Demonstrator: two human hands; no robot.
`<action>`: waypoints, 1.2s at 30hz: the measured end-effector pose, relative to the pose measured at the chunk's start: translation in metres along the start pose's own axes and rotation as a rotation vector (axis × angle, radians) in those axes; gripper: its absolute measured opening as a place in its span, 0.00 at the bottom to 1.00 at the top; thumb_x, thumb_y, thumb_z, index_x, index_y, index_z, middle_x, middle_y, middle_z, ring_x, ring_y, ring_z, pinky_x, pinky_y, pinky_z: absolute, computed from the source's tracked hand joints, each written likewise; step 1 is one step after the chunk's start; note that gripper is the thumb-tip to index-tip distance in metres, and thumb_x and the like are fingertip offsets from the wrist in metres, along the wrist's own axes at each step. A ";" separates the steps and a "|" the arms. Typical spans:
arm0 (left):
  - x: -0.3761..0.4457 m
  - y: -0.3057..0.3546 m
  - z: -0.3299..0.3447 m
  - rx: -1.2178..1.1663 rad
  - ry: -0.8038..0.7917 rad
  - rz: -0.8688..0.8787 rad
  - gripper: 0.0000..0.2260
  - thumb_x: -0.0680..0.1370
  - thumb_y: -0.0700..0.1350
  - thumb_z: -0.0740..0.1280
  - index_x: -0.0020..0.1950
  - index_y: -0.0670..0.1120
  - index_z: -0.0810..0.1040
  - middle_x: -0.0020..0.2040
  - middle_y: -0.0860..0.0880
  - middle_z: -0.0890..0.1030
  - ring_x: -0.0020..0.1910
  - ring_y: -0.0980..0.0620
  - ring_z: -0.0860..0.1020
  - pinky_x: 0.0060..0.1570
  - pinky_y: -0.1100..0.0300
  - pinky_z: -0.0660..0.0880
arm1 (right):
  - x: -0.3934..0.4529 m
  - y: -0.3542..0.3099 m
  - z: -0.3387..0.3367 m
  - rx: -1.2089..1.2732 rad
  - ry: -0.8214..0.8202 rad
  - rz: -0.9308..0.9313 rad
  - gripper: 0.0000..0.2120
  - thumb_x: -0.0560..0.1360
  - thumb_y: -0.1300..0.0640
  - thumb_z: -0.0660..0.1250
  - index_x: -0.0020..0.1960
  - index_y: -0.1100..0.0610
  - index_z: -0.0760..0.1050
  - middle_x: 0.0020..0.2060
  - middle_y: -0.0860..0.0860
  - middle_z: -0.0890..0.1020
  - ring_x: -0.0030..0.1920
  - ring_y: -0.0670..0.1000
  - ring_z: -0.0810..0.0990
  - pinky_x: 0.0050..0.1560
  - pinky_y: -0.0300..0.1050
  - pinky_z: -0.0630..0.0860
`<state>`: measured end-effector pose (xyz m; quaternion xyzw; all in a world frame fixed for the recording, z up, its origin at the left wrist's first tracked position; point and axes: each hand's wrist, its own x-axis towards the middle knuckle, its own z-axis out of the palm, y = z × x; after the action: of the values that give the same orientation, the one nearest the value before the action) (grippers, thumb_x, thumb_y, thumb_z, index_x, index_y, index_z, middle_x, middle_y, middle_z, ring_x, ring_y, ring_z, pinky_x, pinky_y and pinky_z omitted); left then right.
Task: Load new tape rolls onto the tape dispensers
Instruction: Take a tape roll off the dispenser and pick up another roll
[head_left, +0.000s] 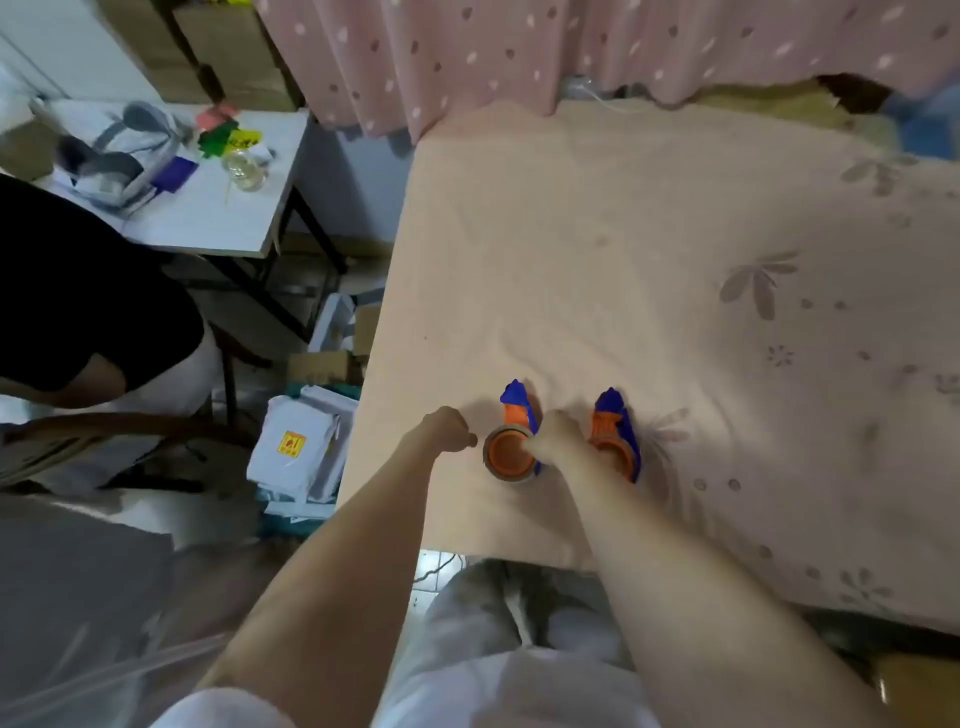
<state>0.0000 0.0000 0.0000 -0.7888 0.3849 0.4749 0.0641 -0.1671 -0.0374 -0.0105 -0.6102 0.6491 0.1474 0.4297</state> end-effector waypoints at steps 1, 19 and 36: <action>0.005 0.001 -0.001 0.000 -0.039 0.009 0.23 0.78 0.45 0.71 0.72 0.40 0.73 0.69 0.40 0.76 0.68 0.40 0.75 0.68 0.49 0.73 | 0.003 -0.001 0.002 -0.003 -0.011 0.019 0.13 0.76 0.59 0.67 0.57 0.64 0.75 0.44 0.58 0.80 0.46 0.59 0.83 0.41 0.47 0.75; 0.036 0.004 -0.031 -0.295 -0.507 -0.033 0.25 0.80 0.59 0.63 0.73 0.49 0.70 0.67 0.44 0.76 0.64 0.41 0.76 0.63 0.41 0.76 | 0.037 -0.011 0.014 -0.047 0.306 0.083 0.06 0.77 0.56 0.66 0.48 0.58 0.77 0.45 0.55 0.82 0.46 0.56 0.81 0.51 0.50 0.79; -0.038 0.182 -0.011 -0.660 -0.741 0.399 0.30 0.76 0.68 0.63 0.68 0.47 0.77 0.61 0.42 0.83 0.55 0.44 0.82 0.55 0.47 0.81 | -0.070 0.072 -0.144 0.681 0.610 -0.054 0.03 0.73 0.58 0.68 0.45 0.56 0.75 0.41 0.51 0.81 0.45 0.55 0.80 0.46 0.48 0.77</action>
<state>-0.1234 -0.1107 0.0838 -0.4580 0.3090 0.8204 -0.1474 -0.2953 -0.0784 0.1014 -0.4664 0.7412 -0.2722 0.3987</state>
